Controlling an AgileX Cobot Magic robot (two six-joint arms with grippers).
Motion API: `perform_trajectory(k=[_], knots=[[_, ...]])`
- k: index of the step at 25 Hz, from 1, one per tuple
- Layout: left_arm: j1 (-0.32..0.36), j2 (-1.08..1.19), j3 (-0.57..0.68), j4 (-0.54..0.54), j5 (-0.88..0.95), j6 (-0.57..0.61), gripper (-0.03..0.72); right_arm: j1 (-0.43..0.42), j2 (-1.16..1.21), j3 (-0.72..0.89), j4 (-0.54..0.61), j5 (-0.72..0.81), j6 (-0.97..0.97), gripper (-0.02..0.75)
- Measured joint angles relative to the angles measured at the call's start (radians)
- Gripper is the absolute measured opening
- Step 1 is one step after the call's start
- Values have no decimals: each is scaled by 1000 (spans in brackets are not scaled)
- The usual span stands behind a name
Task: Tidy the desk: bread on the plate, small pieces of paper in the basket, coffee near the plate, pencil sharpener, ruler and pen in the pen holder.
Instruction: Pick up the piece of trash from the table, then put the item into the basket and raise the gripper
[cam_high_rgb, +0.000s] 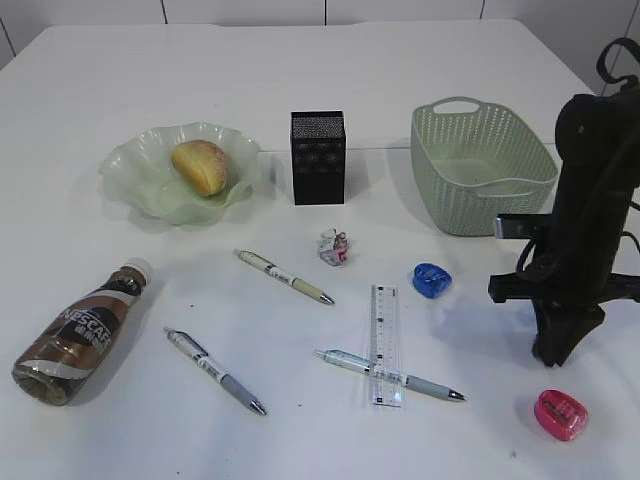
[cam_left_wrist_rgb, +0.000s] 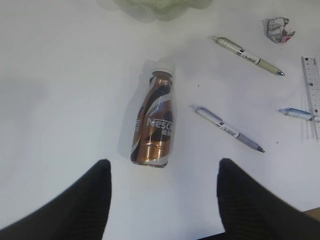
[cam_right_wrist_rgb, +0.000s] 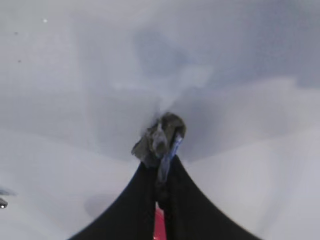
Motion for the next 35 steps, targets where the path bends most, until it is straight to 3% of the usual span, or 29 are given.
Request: perform_trajectory(k=[13,16,25,35], knots=[[0,0,0,0,0,0,466,0,-140,-35,0,6,0,29],[0,0,0,-2,0,0,466,0,-147,-98,-11,20,0,29],[0,0,0,-4,0,0,466,0,-147,-481,-81,43,2,29],[0,0,0,-17,0,0,466,0,-4,-713,-92,53,3,29]])
